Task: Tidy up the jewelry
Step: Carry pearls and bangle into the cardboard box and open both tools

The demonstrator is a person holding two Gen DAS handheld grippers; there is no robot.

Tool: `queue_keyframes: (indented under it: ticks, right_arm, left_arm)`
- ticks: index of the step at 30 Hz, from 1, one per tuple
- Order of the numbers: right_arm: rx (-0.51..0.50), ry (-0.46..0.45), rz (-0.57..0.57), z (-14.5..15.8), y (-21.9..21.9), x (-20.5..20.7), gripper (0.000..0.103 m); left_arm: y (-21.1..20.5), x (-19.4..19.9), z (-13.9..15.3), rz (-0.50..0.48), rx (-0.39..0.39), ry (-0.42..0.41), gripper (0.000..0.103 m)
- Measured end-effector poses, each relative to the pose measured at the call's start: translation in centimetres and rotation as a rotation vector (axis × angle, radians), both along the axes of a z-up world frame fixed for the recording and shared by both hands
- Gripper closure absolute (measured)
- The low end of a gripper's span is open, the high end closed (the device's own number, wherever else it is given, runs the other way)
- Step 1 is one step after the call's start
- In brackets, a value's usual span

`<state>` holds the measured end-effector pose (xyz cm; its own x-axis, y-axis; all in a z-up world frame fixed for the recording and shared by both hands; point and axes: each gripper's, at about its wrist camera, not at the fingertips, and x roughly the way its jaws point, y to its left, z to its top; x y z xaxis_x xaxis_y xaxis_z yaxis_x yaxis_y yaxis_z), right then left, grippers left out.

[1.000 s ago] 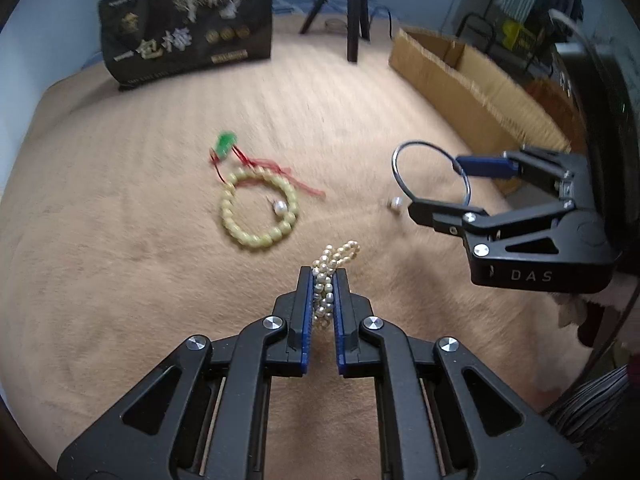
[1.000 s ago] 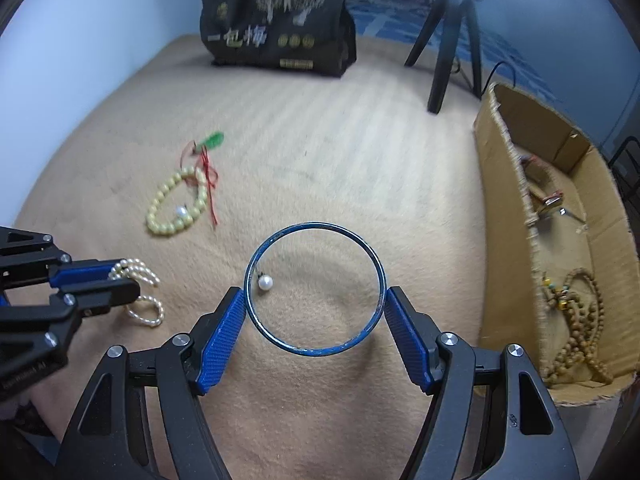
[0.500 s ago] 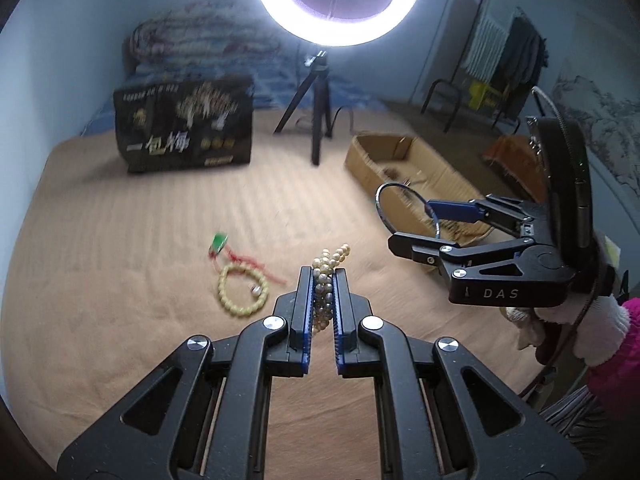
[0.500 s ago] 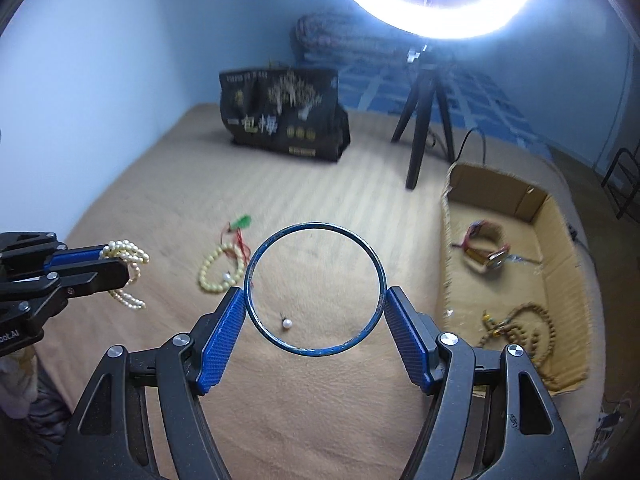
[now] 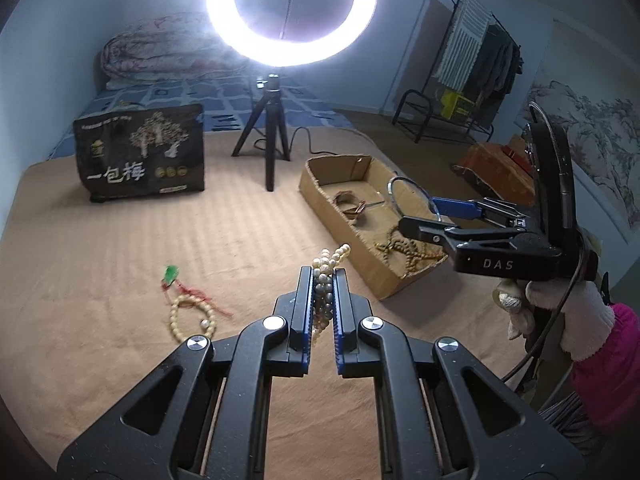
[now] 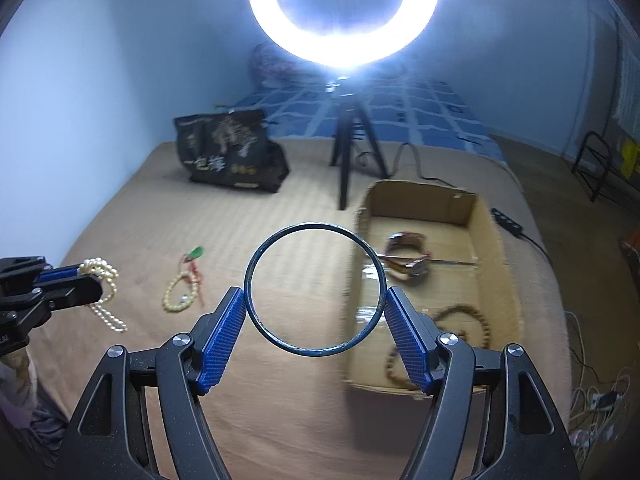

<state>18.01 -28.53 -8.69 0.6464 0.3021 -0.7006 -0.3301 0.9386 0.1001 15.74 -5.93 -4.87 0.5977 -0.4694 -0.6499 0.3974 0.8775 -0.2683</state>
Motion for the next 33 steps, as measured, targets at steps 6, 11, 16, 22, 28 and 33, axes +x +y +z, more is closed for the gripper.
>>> queue_keyframes:
  ticks: [6,11,16,22,28,33]
  right_arm:
    - [0.011,0.004,-0.070,0.1,-3.9,0.7,0.032]
    - [0.013,0.020,-0.118,-0.5,-6.5,1.2,0.032]
    - [0.012,0.031,-0.148,-1.1,-7.9,1.7,0.032]
    - [0.009,0.058,-0.169,-2.4,-8.9,2.8,0.032]
    - [0.007,0.084,-0.198,-3.7,-9.9,3.7,0.032]
    - [0.011,0.114,-0.217,-4.9,-10.6,4.1,0.032]
  left_arm:
    - [-2.2,1.8,0.4,-0.027,-0.022,0.002,0.097]
    - [-4.4,3.7,0.5,-0.055,-0.027,-0.010,0.097]
    - [-6.7,6.1,0.4,-0.079,-0.053,-0.003,0.097]
    - [-9.4,8.8,-0.7,-0.081,-0.040,0.002,0.097]
    - [-11.7,10.9,-2.0,-0.100,-0.049,0.035,0.097]
    - [-13.6,11.9,-3.4,-0.119,-0.028,0.054,0.097]
